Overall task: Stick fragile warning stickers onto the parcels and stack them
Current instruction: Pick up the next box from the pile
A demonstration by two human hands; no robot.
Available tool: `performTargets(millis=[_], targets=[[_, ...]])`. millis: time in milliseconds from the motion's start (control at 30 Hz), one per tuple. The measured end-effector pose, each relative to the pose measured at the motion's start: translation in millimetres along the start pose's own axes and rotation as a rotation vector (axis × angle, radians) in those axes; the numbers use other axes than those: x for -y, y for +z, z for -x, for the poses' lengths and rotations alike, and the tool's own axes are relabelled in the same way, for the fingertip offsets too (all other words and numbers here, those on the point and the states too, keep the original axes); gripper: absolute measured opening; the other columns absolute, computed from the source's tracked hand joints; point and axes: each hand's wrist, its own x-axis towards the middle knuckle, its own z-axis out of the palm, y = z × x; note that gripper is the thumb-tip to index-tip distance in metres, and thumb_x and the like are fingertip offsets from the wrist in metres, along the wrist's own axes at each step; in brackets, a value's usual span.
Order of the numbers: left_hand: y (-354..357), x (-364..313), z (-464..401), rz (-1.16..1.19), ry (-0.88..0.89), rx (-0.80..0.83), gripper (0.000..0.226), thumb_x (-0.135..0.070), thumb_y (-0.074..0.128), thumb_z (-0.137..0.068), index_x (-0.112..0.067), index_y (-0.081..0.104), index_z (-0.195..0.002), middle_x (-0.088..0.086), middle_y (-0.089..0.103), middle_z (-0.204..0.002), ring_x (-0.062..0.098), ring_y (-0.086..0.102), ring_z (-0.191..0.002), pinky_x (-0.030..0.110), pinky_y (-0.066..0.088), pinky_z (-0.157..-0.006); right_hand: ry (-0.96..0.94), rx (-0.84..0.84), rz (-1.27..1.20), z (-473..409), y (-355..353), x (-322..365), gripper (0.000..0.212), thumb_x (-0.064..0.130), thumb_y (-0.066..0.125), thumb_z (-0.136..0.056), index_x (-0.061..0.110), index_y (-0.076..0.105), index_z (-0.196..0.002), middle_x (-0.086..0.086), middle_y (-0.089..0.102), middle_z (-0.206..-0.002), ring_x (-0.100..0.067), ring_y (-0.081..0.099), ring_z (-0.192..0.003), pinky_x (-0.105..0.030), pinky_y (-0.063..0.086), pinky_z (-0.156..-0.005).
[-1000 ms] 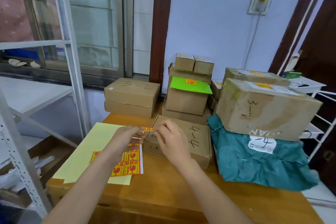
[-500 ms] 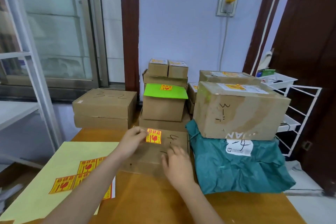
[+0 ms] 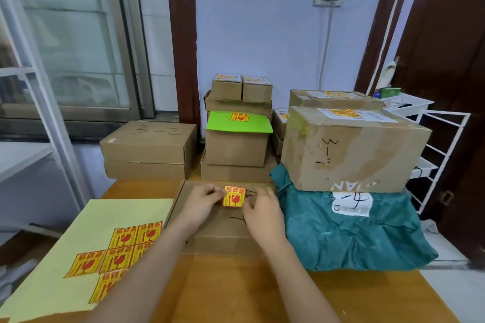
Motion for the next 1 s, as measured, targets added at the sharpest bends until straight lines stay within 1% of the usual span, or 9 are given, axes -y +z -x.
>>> performTargets(millis=[67,133,233,300,400,500,633,800,1000], targets=[[0,2,0,0.015,0.002,0.004,0.023,-0.02,0.056,-0.095,-0.007,0.068,-0.08,0.003,0.067,-0.083,0.016,0.058,-0.083,0.029,0.041,-0.079,0.066,0.032,-0.03,-15,4,1,0.031,0.021,0.047,-0.096,0.001,0.056,-0.119,-0.012,0.05,-0.123,-0.026,0.05,-0.113,-0.035,0.044,-0.095],[0,4,0,0.05,-0.004,-0.013,0.023,-0.021,0.054,-0.095,-0.011,0.069,-0.081,0.002,0.068,-0.086,0.015,0.06,-0.087,0.03,0.042,-0.082,0.123,0.083,-0.12,-24,8,-1,0.03,0.021,0.047,-0.096,0.0,0.062,-0.111,-0.014,0.054,-0.121,-0.026,0.053,-0.11,-0.033,0.045,-0.093],[-1,6,-1,0.098,-0.009,-0.037,0.023,-0.021,0.053,-0.096,-0.013,0.07,-0.082,0.003,0.069,-0.089,0.017,0.061,-0.09,0.032,0.044,-0.085,0.14,0.103,-0.215,-26,11,-4,0.029,0.023,0.047,-0.097,0.007,0.068,-0.11,-0.004,0.057,-0.116,-0.02,0.055,-0.106,-0.027,0.044,-0.086],[0,7,-2,0.088,-0.014,-0.054,0.022,-0.02,0.053,-0.096,-0.012,0.07,-0.084,0.002,0.068,-0.09,0.016,0.06,-0.09,0.031,0.044,-0.083,0.14,0.124,-0.235,-25,11,-4,0.03,0.023,0.045,-0.097,0.009,0.068,-0.111,-0.002,0.055,-0.115,-0.017,0.053,-0.105,-0.025,0.04,-0.082],[2,6,-3,0.065,-0.006,-0.071,0.021,-0.018,0.054,-0.096,-0.01,0.069,-0.084,0.002,0.068,-0.086,0.014,0.059,-0.085,0.026,0.043,-0.076,0.146,0.126,-0.306,-22,10,-5,0.028,0.021,0.044,-0.097,0.008,0.068,-0.102,-0.002,0.056,-0.111,-0.014,0.051,-0.099,-0.024,0.036,-0.077],[4,5,-1,0.027,-0.006,-0.073,0.021,-0.018,0.055,-0.095,-0.013,0.068,-0.08,0.001,0.066,-0.081,0.013,0.058,-0.081,0.026,0.043,-0.073,0.106,0.124,-0.262,-21,10,-7,0.017,0.025,0.052,-0.095,0.017,0.062,-0.084,0.001,0.055,-0.102,-0.011,0.052,-0.09,-0.023,0.038,-0.072],[6,7,0,-0.101,0.015,-0.073,0.024,-0.017,0.057,-0.093,-0.019,0.06,-0.069,-0.001,0.063,-0.077,0.012,0.056,-0.076,0.023,0.038,-0.063,0.088,0.094,-0.202,-22,12,-8,0.015,0.022,0.06,-0.091,0.014,0.065,-0.08,0.003,0.053,-0.098,-0.012,0.053,-0.088,-0.024,0.037,-0.076],[9,10,-4,-0.236,0.049,-0.098,0.023,-0.02,0.063,-0.089,-0.015,0.06,-0.068,-0.002,0.062,-0.079,0.012,0.056,-0.079,0.022,0.038,-0.061,0.076,0.079,-0.142,-23,15,-8,0.031,0.02,0.061,-0.09,0.024,0.051,-0.061,-0.001,0.053,-0.1,-0.011,0.052,-0.086,-0.022,0.036,-0.076],[10,12,-6,-0.345,0.095,-0.102,0.017,-0.02,0.068,-0.085,-0.013,0.061,-0.071,-0.002,0.058,-0.089,0.015,0.052,-0.089,0.027,0.041,-0.075,0.066,0.066,-0.084,-25,18,-10,0.026,0.019,0.064,-0.088,0.022,0.054,-0.065,-0.002,0.053,-0.101,-0.011,0.052,-0.086,-0.021,0.037,-0.076]])
